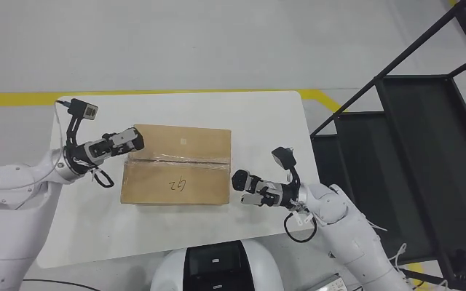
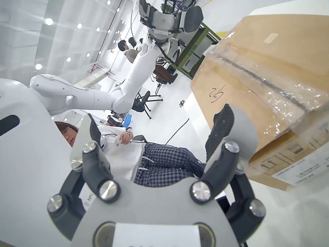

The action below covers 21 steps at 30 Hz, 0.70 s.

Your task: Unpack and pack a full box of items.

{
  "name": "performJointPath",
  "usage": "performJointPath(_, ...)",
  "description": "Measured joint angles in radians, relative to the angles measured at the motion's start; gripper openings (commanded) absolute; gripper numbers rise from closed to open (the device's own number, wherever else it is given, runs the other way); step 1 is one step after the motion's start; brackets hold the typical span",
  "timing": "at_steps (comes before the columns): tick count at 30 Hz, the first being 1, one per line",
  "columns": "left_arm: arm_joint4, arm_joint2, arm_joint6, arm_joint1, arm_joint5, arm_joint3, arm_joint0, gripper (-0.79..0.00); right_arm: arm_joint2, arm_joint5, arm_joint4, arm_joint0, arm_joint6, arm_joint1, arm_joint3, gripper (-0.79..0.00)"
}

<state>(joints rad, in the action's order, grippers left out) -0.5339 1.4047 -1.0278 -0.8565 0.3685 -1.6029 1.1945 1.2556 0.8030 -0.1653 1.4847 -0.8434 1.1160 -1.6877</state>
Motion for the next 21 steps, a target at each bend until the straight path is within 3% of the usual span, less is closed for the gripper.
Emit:
performJointPath(5, 0.001, 0.0, -0.001, 0.0, -0.001, -0.002, 0.0, 0.0, -0.033, -0.044, -0.037, -0.009, 0.021, 0.005, -0.013, 0.0)
performJointPath(11, 0.008, 0.015, 0.024, 0.0, -0.004, 0.006, 0.009, 0.0, -0.146, -0.25, -0.037, -0.16, 0.083, 0.031, 0.021, 0.0)
performJointPath(16, 0.016, 0.132, 0.157, 0.008, 0.038, 0.035, 0.089, 0.0, -0.262, -0.364, 0.013, -0.294, 0.144, 0.065, 0.079, 0.0)
performJointPath(21, -0.048, 0.26, 0.198, 0.015, 0.076, 0.065, 0.191, 0.0, -0.366, -0.402, 0.014, -0.379, 0.159, 0.097, 0.134, 0.0)
